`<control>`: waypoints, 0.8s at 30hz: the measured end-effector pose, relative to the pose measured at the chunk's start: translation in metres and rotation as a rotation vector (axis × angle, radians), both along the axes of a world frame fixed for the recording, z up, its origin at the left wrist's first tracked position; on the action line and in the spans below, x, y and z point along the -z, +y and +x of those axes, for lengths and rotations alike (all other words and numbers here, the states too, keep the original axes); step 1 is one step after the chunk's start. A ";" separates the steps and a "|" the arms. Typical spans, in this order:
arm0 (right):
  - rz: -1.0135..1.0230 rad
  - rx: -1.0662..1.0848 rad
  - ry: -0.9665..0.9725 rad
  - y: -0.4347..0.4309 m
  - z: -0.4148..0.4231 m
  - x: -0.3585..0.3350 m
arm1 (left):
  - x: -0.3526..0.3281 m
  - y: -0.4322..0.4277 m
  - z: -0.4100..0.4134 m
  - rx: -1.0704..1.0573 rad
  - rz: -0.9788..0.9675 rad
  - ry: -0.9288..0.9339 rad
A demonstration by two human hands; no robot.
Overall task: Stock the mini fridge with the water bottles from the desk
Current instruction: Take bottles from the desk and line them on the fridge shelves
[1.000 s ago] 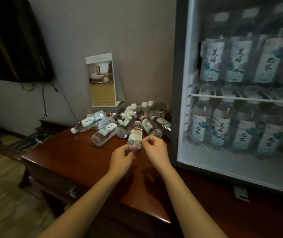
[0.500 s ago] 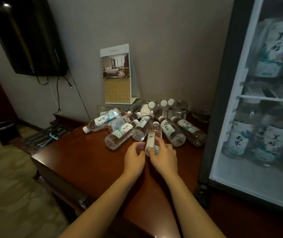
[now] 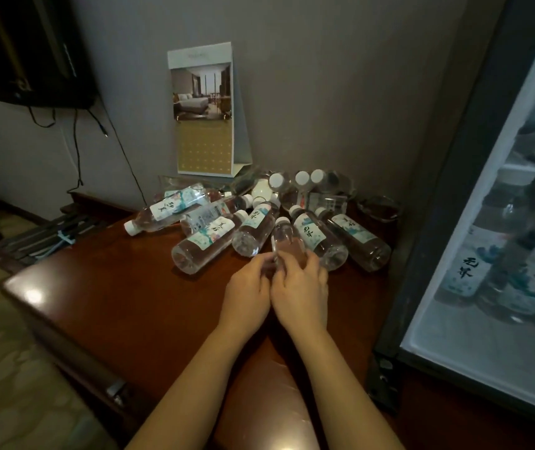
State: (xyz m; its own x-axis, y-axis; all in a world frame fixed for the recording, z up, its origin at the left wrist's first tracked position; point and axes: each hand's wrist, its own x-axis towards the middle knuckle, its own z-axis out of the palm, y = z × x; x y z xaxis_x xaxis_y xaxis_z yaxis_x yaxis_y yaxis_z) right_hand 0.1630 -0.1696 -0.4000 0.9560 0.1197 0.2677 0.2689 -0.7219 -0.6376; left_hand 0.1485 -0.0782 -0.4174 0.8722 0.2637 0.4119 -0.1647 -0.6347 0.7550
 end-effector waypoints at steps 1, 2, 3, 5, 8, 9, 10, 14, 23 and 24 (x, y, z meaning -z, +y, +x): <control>-0.027 0.000 0.028 0.000 0.000 0.001 | 0.000 0.000 0.000 0.000 0.012 0.009; -0.064 0.003 0.043 -0.001 0.000 0.002 | 0.000 0.002 0.000 -0.007 0.011 0.018; -0.099 0.005 0.047 -0.002 0.000 0.003 | 0.001 0.004 0.000 -0.015 0.004 0.023; -0.100 -0.001 0.049 -0.005 0.001 0.003 | 0.003 0.006 0.000 -0.016 0.002 0.036; 0.151 0.003 0.135 -0.009 0.006 0.000 | 0.004 0.006 0.002 -0.017 -0.015 0.053; 0.329 0.026 0.206 -0.011 0.008 -0.002 | 0.004 0.006 0.003 -0.022 -0.035 0.058; 0.550 0.058 0.304 -0.015 0.008 -0.004 | 0.004 0.006 0.004 -0.025 -0.073 0.072; 1.085 0.078 0.597 -0.027 0.005 -0.005 | -0.001 0.002 0.005 0.030 -0.403 0.120; 1.174 -0.137 0.698 -0.029 0.006 -0.003 | -0.014 -0.005 -0.004 0.191 -0.808 0.126; 1.129 -0.184 0.683 -0.030 0.006 -0.004 | -0.014 -0.005 -0.004 0.214 -0.802 0.127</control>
State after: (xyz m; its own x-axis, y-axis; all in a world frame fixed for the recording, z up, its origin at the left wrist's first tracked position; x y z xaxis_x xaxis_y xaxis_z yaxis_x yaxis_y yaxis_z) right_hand 0.1690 -0.2001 -0.3961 0.9311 0.2919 -0.2190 -0.3066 0.3005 -0.9031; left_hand 0.1444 -0.0831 -0.4037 0.9639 0.2580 0.0656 -0.1040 0.1381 0.9849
